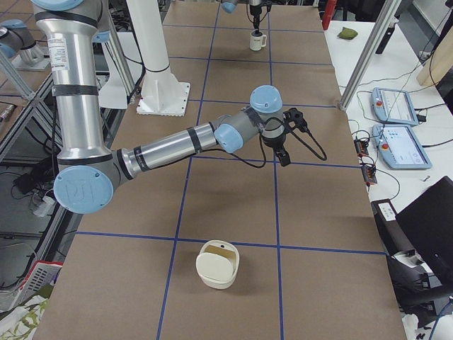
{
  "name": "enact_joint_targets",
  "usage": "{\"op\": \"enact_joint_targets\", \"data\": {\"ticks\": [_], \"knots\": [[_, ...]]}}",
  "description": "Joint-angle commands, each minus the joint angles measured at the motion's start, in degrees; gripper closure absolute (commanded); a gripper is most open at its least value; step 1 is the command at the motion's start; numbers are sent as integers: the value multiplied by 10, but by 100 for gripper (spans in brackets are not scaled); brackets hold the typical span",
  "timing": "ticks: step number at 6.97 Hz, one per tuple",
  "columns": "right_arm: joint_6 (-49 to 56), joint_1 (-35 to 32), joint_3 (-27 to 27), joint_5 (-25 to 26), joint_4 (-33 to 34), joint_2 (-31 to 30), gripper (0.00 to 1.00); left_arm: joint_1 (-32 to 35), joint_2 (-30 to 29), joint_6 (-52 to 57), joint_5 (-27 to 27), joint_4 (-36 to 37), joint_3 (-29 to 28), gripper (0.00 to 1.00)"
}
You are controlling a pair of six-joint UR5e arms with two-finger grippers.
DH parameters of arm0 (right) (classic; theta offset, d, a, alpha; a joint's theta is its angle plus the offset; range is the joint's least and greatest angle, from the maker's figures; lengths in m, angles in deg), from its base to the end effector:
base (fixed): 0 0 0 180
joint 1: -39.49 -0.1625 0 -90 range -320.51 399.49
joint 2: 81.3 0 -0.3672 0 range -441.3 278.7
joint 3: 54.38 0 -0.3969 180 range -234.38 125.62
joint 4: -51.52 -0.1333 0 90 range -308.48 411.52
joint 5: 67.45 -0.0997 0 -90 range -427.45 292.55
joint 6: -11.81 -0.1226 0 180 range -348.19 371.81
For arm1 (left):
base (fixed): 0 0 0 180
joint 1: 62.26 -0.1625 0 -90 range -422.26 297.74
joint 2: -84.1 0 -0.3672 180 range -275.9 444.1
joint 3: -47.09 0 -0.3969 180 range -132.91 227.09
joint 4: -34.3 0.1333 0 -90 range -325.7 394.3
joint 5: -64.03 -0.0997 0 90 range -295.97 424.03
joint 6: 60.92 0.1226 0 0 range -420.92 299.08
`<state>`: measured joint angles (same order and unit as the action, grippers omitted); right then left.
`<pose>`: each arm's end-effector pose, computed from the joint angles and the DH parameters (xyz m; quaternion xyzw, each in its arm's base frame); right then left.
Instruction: Left arm hands cup to right arm to dump lemon
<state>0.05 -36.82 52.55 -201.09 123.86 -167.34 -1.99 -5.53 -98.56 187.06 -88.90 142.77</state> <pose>-0.0780 -0.5259 0.3946 0.2216 -0.4097 -0.1374 0.8741 0.2075 -0.4974 0.5113 0.1142 0.3987 0.0311 0.9094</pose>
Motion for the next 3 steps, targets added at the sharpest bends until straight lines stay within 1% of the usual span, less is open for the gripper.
{"op": "enact_joint_targets", "data": {"ticks": [1,2,3], "knots": [[1,1,2,0,-1,14,0,3,2,-8,32,12,50,100],[4,1,3,-1,-1,39,0,8,2,-12,72,41,88,100],[26,16,-6,1,-34,66,0,13,-9,-37,72,87,119,100]]}}
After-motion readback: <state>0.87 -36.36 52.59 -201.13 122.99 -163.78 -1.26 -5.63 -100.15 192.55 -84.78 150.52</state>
